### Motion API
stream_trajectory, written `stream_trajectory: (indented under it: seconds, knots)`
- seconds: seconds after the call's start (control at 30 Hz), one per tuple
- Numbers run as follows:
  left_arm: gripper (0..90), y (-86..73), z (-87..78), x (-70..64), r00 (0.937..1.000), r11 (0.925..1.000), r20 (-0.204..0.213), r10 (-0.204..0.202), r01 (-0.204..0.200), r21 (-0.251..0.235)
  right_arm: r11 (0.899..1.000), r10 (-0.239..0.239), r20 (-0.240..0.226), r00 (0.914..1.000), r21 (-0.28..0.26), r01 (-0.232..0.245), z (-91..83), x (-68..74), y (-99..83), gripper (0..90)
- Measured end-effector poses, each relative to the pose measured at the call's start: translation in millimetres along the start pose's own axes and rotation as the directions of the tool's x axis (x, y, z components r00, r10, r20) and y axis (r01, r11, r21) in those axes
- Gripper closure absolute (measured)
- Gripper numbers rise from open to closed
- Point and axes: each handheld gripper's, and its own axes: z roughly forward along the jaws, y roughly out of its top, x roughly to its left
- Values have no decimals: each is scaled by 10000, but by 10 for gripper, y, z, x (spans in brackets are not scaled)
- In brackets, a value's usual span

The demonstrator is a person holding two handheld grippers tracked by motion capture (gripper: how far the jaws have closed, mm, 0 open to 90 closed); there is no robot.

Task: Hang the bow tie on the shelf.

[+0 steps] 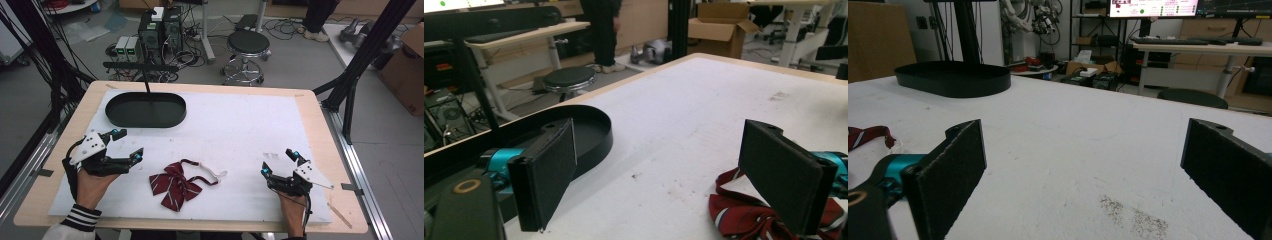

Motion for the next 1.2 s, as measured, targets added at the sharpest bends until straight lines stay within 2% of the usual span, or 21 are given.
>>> stream_trajectory:
  seconds: [0.17,0.2,0.23,0.27,0.3,0.37,0.47,0.57,0.6,0.73,0.8,0.83,0.87,0.9,0.93,1.0,1.03,1.1,1.13,1.17,1.2]
  knots:
    - [159,136,137,-51,9991,9974,390,192,-219,691,10000,-19,10,10000,-30,19,1,-5,0,32]
    - [160,136,137,-51,9991,9974,390,192,-219,691,10000,-19,10,10000,-30,19,1,-5,0,32]
    - [160,165,188,-77,9977,9939,558,397,-452,1010,10000,-20,11,10000,-29,20,1,-5,0,33]
    - [161,165,188,-77,9977,9939,558,397,-452,1010,10000,-20,10,10000,-30,20,1,-4,0,32]
    - [161,199,259,-114,9945,9859,767,713,-820,1460,10000,1,6,10000,-12,-1,0,-3,0,33]
    - [161,228,322,-148,9918,9800,997,805,-970,1739,10000,-14,5,10000,-16,14,0,-3,0,32]
    - [161,253,384,-180,9901,9760,1159,791,-1005,1932,10000,-84,-20,10000,-19,84,3,-3,0,32]
    - [164,299,503,-239,9891,9611,1235,801,-1095,2535,10000,-35,-12,10000,3,35,1,-1,0,32]
    - [164,299,503,-239,9891,9611,1235,801,-1095,2535,10000,-19,-12,10000,10,19,1,0,0,32]
    - [164,321,617,-302,9889,9462,1367,582,-983,3083,10000,17,-8,10000,26,-17,0,1,0,32]
    - [164,319,685,-341,9874,9335,1481,549,-1034,3434,10000,-2,-17,10000,38,2,0,0,0,32]
    - [165,314,757,-377,9850,9185,1629,561,-1149,3783,10000,15,-15,10000,32,-15,1,0,0,32]
    - [165,310,793,-395,9839,9129,1711,521,-1164,3913,10000,25,-8,10000,30,-25,1,1,0,32]
    - [165,310,793,-395,9839,9129,1711,521,-1164,3913,10000,25,-8,10000,30,-25,1,1,0,32]
    - [166,304,863,-420,9815,8996,1871,405,-1173,4208,10000,11,-29,10000,41,-10,2,-1,0,33]
    - [167,307,924,-451,9801,8855,1939,420,-1264,4471,10000,-25,-47,10000,44,25,4,-2,2,32]
    - [168,308,954,-468,9795,8822,1982,363,-1246,4542,10000,-28,-43,10000,63,28,5,-2,2,32]
    - [173,314,1012,-490,9772,8697,2094,346,-1327,4754,10000,8,-62,10000,85,-8,6,-4,2,33]
    - [178,314,1012,-490,9772,8697,2094,346,-1327,4754,10000,-11,-30,10000,56,11,7,-8,2,32]
    - [180,315,1066,-509,9752,8574,2174,409,-1460,4935,10000,41,-35,10000,48,-41,7,-7,2,32]
    - [181,314,1092,-521,9744,8520,2206,437,-1516,5011,10000,39,-38,10000,51,-39,6,-8,2,32]
